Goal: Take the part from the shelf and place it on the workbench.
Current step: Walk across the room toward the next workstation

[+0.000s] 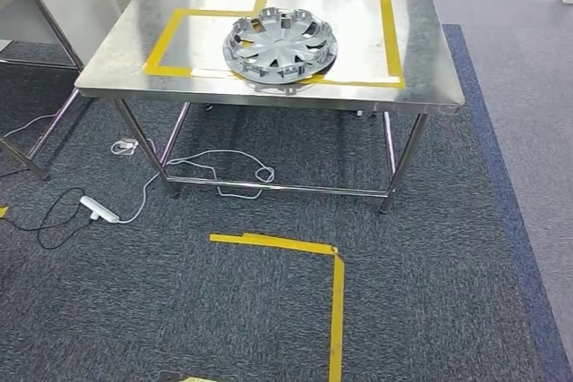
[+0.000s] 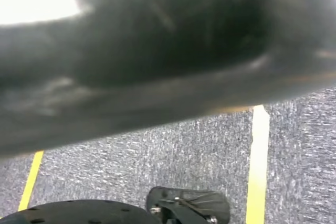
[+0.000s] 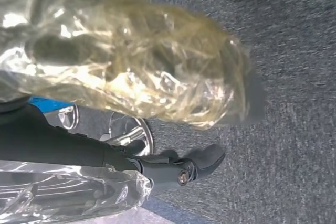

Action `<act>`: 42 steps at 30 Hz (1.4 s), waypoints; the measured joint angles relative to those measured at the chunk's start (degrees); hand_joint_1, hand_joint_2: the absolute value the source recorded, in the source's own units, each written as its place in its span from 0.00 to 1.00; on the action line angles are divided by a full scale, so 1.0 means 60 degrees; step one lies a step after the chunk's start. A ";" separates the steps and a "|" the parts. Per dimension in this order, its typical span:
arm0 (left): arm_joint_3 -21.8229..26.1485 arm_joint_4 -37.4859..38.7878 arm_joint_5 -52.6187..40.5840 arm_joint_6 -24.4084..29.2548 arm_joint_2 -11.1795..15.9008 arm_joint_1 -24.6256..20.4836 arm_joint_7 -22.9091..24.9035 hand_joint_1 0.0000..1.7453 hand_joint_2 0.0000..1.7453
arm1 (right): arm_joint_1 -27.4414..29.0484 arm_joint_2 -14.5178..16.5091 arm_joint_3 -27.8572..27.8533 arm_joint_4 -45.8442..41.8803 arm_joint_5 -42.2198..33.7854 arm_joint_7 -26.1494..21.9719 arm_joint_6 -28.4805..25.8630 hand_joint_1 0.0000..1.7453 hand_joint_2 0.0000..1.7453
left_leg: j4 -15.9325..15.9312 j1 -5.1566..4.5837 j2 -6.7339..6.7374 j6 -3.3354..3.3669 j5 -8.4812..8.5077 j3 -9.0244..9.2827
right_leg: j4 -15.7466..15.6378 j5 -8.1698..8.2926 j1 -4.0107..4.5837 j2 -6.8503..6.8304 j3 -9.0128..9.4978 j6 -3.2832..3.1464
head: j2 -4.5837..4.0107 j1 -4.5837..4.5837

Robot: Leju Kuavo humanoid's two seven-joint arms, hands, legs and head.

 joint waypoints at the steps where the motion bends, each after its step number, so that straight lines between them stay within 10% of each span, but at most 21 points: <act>1: 0.0023 0.0000 0.0001 0.0000 0.0002 0.0007 0.0000 0.00 0.00 | 0.0006 0.0000 -0.0011 0.0001 0.0010 0.0006 0.0003 0.00 0.00 | 0.0245 0.0028 0.0000 -0.0025 -0.0006 -0.0086 | 0.0012 0.0006 -0.0001 0.0013 -0.0017 0.0003 | 0.0000 -0.0002; 5: 0.0080 0.0000 0.0004 0.0003 0.0012 0.0019 0.0000 0.00 0.00 | -0.0012 0.0000 -0.0056 0.0006 0.0036 0.0010 0.0010 0.00 0.00 | -0.1764 0.0119 -0.0087 -0.0034 0.1149 0.0905 | 0.0132 -0.0026 -0.0004 0.0133 -0.0050 0.0093 | 0.0000 -0.0004; 11: 0.0109 0.0000 0.0004 0.0005 0.0008 0.0009 0.0000 0.00 0.00 | -0.0023 -0.0003 -0.0074 0.0006 0.0134 0.0010 0.0077 0.00 0.00 | -0.2490 0.0100 -0.0078 0.0275 0.1330 0.1082 | 0.0449 -0.0183 -0.0008 0.0167 -0.0375 0.0416 | 0.0000 0.0024; 16: 0.0121 0.0000 0.0010 0.0006 0.0020 0.0015 0.0000 0.00 0.00 | -0.0028 -0.0004 -0.0082 0.0025 0.0276 0.0036 0.0170 0.00 0.00 | -0.2500 0.0050 0.0091 0.0427 0.1402 0.0968 | 0.3148 -0.1399 -0.0025 0.0107 -0.1641 0.0535 | 0.0000 0.0121; 22: 0.0144 0.0000 0.0014 0.0006 0.0020 0.0015 0.0013 0.00 0.00 | -0.0050 -0.0006 -0.0099 0.0068 0.0380 0.0132 0.0280 0.00 0.00 | -0.2471 -0.0057 0.0233 0.0356 0.1400 0.0998 | 0.0339 -0.0164 0.0054 -0.0206 -0.0158 0.0332 | 0.0000 0.0114; 26: 0.0161 0.0000 0.0015 0.0009 0.0021 0.0013 0.0056 0.00 0.00 | -0.0046 0.0002 -0.0119 0.0118 0.0448 0.0188 0.0325 0.00 0.00 | -0.2336 -0.0044 0.0268 0.0151 0.1274 0.0954 | 0.0182 -0.0100 0.0036 -0.0111 -0.0148 0.0150 | 0.0000 0.0101; 30: 0.0175 0.0000 0.0014 0.0010 0.0036 0.0034 0.0070 0.00 0.00 | -0.0056 0.0007 -0.0135 0.0174 0.0498 0.0239 0.0354 0.00 0.00 | -0.0293 0.0029 0.0063 -0.0028 0.0065 0.0126 | 0.0146 -0.0001 -0.0002 0.0036 -0.0161 0.0006 | 0.0000 0.0050; 32: 0.0177 0.0000 0.0015 0.0010 0.0045 0.0046 0.0076 0.00 0.00 | -0.0048 0.0007 -0.0140 0.0199 0.0521 0.0278 0.0379 0.00 0.00 | 0.0271 0.0046 0.0053 -0.0053 -0.0012 -0.0091 | 0.0161 0.0009 0.0003 0.0148 -0.0184 0.0006 | 0.0000 0.0050; 36: 0.0187 0.0000 0.0016 0.0017 0.0055 0.0053 0.0086 0.00 0.00 | -0.0076 0.0007 -0.0146 0.0291 0.0558 0.0335 0.0480 0.00 0.00 | -0.1829 0.0090 -0.0394 0.0047 0.1138 0.0924 | 0.0265 0.0005 0.0015 0.0467 -0.0233 0.0080 | 0.0000 0.0059; 38: 0.0206 0.0000 0.0012 0.0028 0.0058 0.0057 0.0104 0.00 0.00 | -0.0106 0.0005 -0.0149 0.0331 0.0573 0.0351 0.0488 0.00 0.00 | -0.2351 0.0096 -0.0641 0.0105 0.1215 0.1124 | 0.0329 0.0031 0.0011 0.0621 -0.0352 0.0198 | 0.0000 0.0062; 42: 0.0270 -0.0002 0.0008 0.0042 0.0044 0.0055 0.0117 0.00 0.00 | -0.0105 -0.0008 -0.0205 0.0391 0.0602 0.0392 0.0499 0.00 0.00 | -0.2490 0.0117 -0.0306 0.0300 0.1295 0.1115 | 0.0663 -0.0144 -0.0029 0.0556 -0.0661 0.0410 | 0.0000 0.0118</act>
